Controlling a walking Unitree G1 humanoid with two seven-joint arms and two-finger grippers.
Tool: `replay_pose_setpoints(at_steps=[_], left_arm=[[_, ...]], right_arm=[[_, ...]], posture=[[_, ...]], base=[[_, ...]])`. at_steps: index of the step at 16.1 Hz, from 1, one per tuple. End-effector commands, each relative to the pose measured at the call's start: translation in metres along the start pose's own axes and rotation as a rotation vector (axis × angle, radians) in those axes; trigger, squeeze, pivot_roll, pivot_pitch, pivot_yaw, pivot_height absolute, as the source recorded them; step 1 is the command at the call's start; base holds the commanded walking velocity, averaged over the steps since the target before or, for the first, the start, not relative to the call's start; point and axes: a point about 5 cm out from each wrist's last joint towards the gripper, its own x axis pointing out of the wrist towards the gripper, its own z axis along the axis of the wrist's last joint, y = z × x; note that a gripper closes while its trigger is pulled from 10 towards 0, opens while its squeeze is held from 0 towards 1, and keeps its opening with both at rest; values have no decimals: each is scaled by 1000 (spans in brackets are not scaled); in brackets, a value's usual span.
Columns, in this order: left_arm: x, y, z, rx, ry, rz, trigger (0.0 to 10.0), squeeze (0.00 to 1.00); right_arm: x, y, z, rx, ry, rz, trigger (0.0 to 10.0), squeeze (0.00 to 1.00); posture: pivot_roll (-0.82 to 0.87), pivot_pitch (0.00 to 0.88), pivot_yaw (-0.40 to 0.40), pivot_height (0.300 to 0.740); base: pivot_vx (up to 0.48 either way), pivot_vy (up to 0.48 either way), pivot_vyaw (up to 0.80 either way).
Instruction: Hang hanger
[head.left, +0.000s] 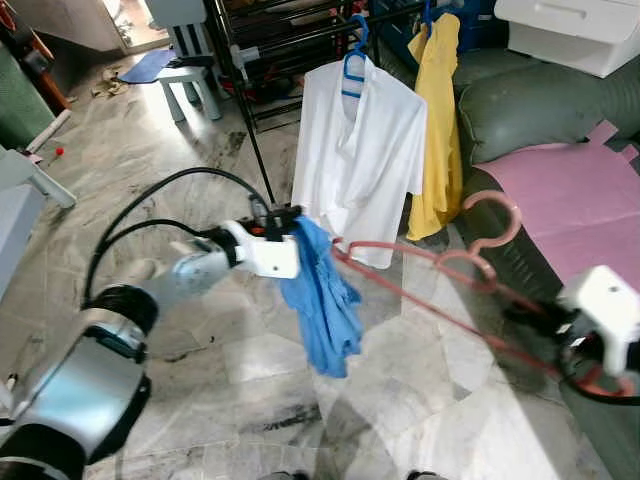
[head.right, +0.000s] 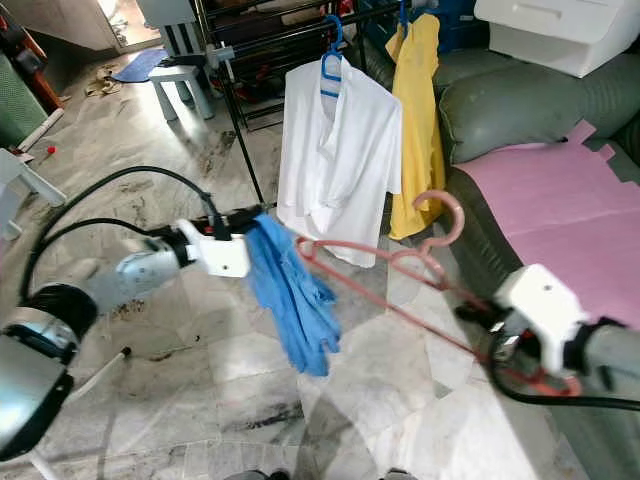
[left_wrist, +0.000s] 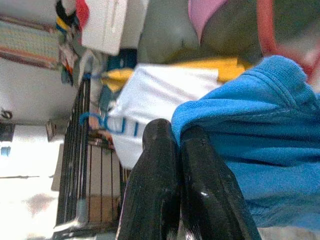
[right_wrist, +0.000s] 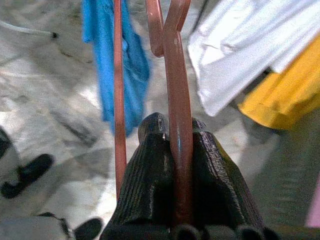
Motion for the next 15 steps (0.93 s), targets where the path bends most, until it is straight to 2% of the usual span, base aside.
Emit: replay_pose_setpoints(at_steps=[1,6,10,12,15], left_arm=[[-2,9,-1,6,-11,29,10000,0],[2,13,3,-8,-32,53,10000,0],[9,32,22,-23,-163,169,10000,0],[11,41,24,-22,-175,205,10000,0],[11,50,30,-53,-225,244,10000,0]], right_arm=[[4,2,6,-14,-27,15,10000,0],[14,8,7,3,-51,58,10000,0],[25,20,-1,55,-55,95,10000,0],[32,28,-7,74,-40,123,10000,0],[43,29,-20,109,0,77,10000,0]], posture=[[-142,125,166,740],[-140,121,167,740],[-137,121,169,740],[-134,121,168,740],[-126,118,169,740]], base=[[0,0,0],[0,0,0],[0,0,0],[0,0,0],[0,0,0]])
